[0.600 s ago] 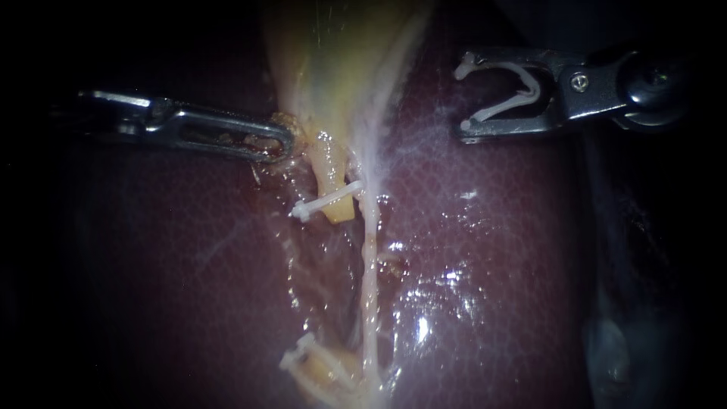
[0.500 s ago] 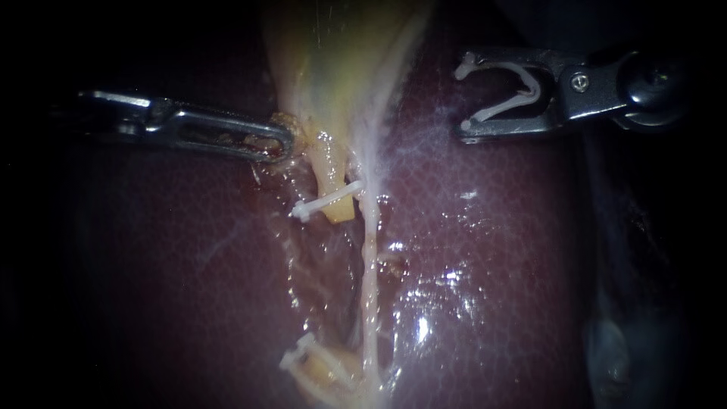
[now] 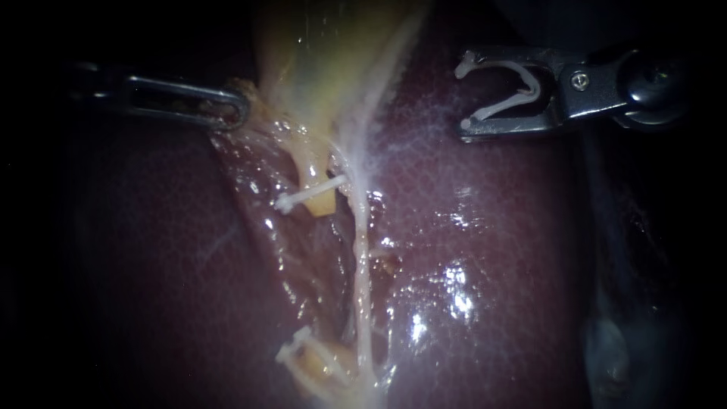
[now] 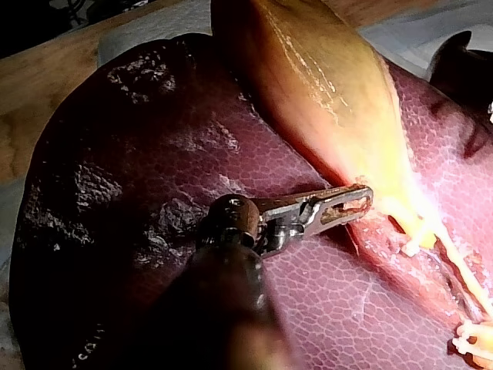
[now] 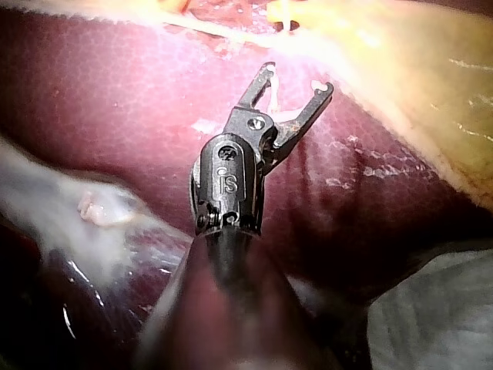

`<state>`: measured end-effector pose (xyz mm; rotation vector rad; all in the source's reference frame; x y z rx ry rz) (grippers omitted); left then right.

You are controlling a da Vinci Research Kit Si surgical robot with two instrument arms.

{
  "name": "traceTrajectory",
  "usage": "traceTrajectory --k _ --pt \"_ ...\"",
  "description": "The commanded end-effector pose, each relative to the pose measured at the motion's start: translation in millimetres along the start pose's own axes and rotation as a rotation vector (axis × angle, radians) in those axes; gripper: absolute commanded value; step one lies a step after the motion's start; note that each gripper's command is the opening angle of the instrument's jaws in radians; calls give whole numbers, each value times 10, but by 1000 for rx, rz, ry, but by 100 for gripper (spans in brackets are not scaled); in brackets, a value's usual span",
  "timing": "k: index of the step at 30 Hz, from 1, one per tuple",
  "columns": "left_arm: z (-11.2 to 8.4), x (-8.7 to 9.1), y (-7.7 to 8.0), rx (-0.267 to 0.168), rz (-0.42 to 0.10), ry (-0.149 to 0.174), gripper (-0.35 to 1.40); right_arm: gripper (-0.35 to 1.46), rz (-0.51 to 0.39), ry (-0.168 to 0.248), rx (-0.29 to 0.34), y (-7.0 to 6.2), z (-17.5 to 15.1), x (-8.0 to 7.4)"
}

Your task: Clipping first clip right tube

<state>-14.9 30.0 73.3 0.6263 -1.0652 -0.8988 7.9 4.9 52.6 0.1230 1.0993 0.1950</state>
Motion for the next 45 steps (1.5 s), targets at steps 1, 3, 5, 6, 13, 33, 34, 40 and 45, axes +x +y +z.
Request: traceTrajectory --k 1,3,5,6,13,33,34,40,45 --pt "-1 0 0 -1 1 -1 -35 50 0 0 0 0 0 0" --pt "0 1 -1 -2 1 -1 -35 50 0 0 0 0 0 0" --pt "0 0 -1 -2 1 -1 -35 50 -1 3 5 -1 0 -1" --pt "0 0 -1 -2 1 -1 -35 50 -1 5 7 -2 1 -1" --pt "-1 1 -1 -1 1 -1 -35 50 110 26 33 -18 2 -5" --pt "-3 1 -1 -3 1 -2 -35 48 367 -17 190 -99 37 -23" --pt "-3 0 -1 -3 1 -2 -35 47 373 -18 199 -104 40 -24" --pt "-3 0 -2 -3 1 -2 -35 47 436 -25 248 -130 63 -32" --pt "-4 0 -2 -3 1 -2 -35 47 481 -39 285 -147 82 -44"
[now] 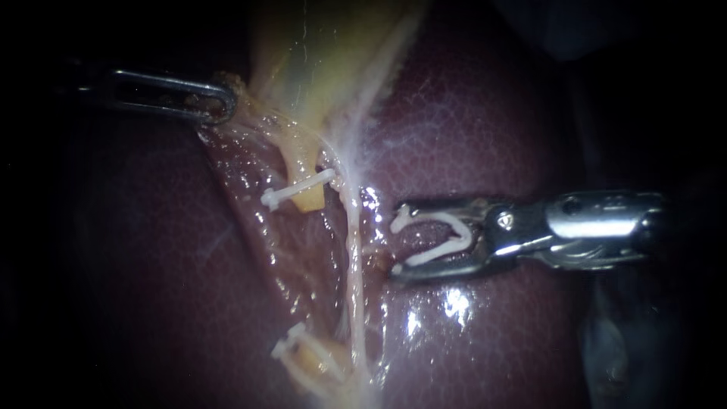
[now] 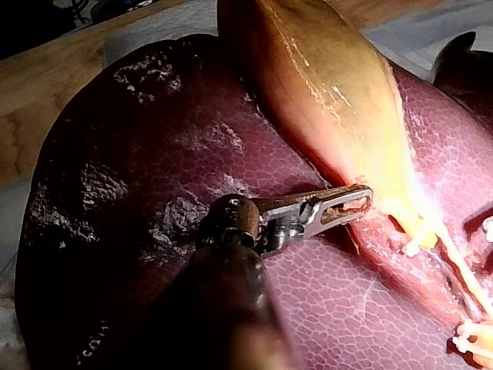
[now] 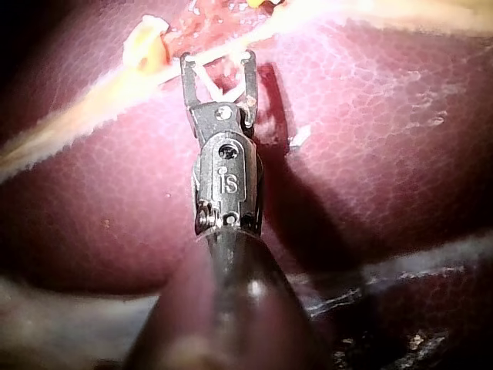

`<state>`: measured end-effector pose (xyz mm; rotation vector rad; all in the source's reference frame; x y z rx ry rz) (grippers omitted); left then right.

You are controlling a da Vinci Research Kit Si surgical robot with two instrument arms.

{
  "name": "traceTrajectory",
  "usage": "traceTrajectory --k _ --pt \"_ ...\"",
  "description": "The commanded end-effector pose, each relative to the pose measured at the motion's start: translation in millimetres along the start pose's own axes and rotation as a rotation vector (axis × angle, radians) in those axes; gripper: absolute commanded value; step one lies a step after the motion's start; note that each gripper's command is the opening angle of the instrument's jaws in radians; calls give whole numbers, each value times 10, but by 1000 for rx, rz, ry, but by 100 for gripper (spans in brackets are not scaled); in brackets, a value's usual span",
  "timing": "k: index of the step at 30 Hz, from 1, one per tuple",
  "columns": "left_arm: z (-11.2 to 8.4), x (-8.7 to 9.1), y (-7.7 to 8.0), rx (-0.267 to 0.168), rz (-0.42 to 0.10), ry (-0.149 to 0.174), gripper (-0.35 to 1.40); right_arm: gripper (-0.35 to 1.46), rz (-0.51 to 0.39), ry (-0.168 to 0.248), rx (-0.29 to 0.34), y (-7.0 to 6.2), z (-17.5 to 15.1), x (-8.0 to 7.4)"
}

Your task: Clipping first clip right tube

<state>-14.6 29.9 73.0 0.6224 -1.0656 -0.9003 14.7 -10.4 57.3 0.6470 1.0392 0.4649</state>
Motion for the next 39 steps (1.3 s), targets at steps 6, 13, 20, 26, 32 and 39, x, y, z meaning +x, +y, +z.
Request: traceTrajectory --k 6,13,20,26,32,39 --pt "-1 0 0 0 0 0 -35 47 48 -14 39 -2 22 -18" --pt "-1 0 0 0 0 0 -35 45 81 -28 81 -1 37 -35" --pt "-1 0 0 0 0 0 -35 45 99 -36 96 1 53 -50" --pt "-1 1 0 0 0 0 -35 48 105 -38 97 4 66 -56" --pt "-2 1 -1 0 0 0 -35 48 164 23 169 2 74 -53" --pt "-2 1 -1 1 0 0 -35 48 245 107 291 -8 79 -44"
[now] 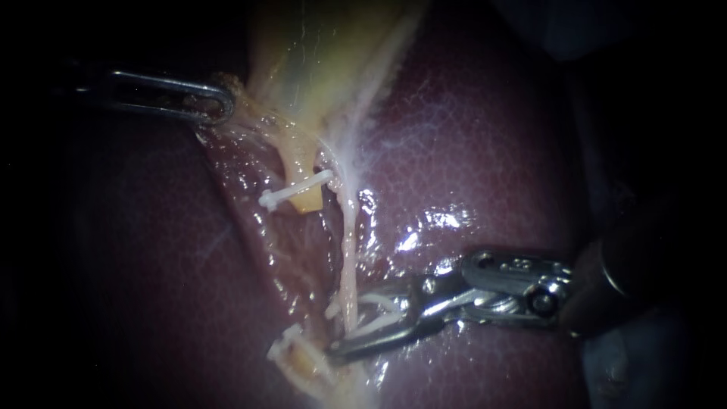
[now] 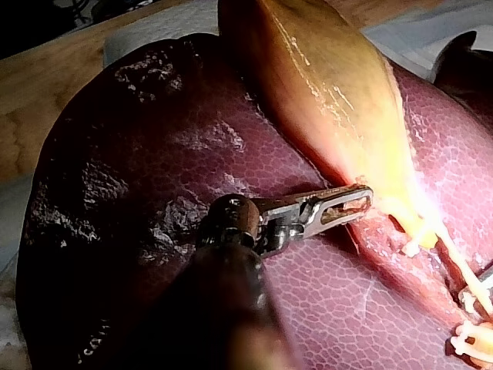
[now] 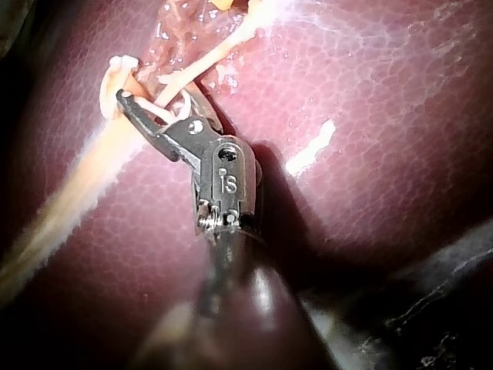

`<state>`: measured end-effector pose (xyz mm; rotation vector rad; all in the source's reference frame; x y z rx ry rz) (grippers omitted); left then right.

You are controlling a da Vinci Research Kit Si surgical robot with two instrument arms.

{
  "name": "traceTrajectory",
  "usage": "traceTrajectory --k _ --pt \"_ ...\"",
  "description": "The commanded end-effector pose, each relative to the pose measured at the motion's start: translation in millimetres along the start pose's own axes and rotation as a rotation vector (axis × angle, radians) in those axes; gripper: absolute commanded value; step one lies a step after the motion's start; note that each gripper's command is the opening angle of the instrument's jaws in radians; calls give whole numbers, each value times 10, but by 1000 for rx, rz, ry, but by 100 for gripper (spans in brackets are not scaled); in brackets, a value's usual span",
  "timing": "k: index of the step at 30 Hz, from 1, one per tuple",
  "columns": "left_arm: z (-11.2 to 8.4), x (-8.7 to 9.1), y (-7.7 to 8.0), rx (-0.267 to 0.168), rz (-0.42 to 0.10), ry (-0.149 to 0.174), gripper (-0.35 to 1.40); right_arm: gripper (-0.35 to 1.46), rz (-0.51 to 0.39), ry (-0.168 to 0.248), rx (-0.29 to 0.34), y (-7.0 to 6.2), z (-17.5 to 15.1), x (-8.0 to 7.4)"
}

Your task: Clipping first clip right tube

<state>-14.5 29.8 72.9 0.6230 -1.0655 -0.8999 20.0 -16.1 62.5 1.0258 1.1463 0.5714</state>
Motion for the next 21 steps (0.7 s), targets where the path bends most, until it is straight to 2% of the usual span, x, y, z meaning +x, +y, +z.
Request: traceTrajectory --k 1,6,11,15,21 --pt "0 0 0 0 0 0 -35 48 9 4 15 -4 0 3" --pt "-1 0 0 -3 0 -1 -35 47 19 24 96 -24 1 12" --pt "-1 0 0 -3 0 -1 -35 44 21 46 134 -37 -1 23" --pt "-1 0 0 -3 0 -1 -35 37 21 45 135 -36 -2 23" --pt "-1 0 0 -3 0 -1 -35 13 20 45 135 -30 -4 22"
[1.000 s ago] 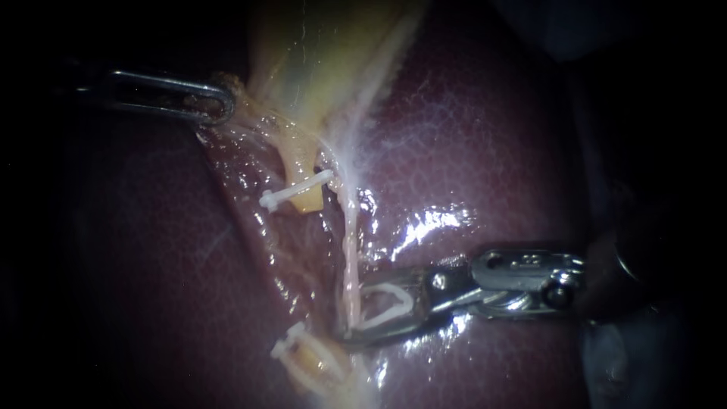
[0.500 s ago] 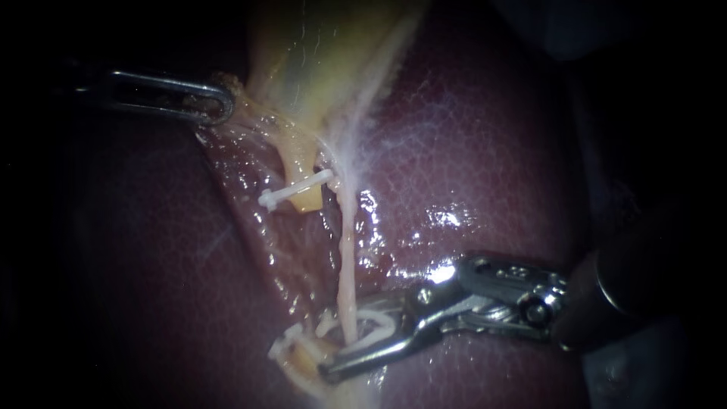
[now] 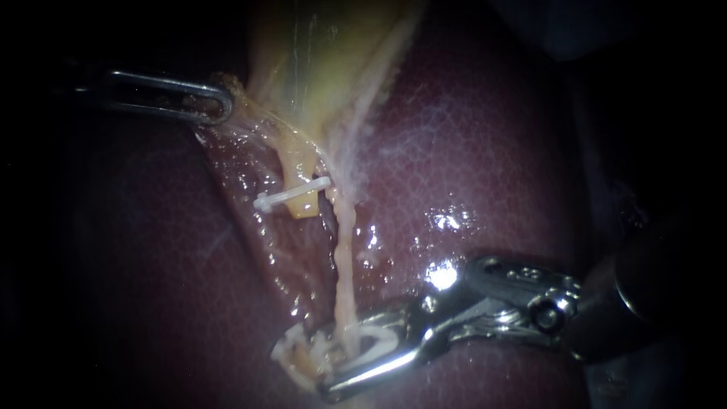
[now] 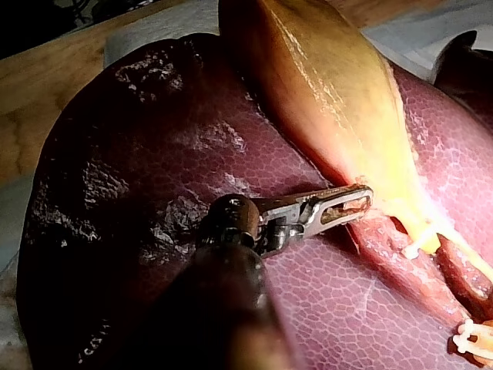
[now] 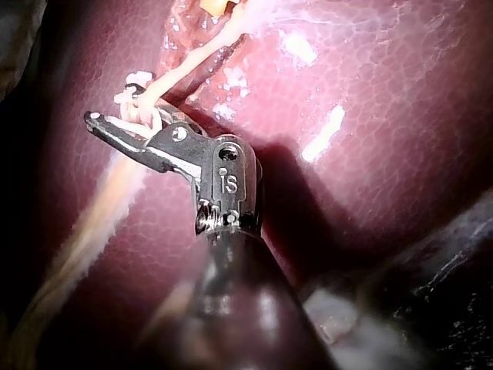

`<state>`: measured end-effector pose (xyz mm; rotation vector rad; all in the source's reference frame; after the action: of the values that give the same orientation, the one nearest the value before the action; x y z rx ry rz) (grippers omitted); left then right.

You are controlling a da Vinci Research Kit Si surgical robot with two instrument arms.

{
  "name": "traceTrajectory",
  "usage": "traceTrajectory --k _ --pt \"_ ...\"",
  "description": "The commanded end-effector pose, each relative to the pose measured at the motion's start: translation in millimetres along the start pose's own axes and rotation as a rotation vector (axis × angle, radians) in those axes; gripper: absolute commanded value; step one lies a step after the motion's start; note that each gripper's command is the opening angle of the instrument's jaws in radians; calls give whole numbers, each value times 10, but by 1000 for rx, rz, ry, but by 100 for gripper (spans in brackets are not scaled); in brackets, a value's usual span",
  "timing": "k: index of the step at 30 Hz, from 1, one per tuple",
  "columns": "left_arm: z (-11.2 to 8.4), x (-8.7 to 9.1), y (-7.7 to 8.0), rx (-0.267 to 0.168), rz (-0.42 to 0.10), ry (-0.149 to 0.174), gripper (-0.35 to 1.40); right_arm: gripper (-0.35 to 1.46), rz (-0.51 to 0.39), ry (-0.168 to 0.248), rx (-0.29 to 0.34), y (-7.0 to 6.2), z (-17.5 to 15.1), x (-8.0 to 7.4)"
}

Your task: Clipping first clip right tube

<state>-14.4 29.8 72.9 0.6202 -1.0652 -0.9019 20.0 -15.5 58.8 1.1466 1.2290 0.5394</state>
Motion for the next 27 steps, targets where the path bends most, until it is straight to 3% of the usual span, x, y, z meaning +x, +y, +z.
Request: traceTrajectory --k 1,10,12,27 --pt "0 0 0 0 0 0 -35 9 6 0 -1 1 0 -1" --pt "0 0 0 0 0 0 -35 -19 23 1 -3 6 -1 -2" --pt "0 0 0 0 0 0 -35 -35 23 1 -3 7 -1 -2" --pt "0 0 0 0 0 0 -35 -35 21 -12 -13 20 -4 -6"
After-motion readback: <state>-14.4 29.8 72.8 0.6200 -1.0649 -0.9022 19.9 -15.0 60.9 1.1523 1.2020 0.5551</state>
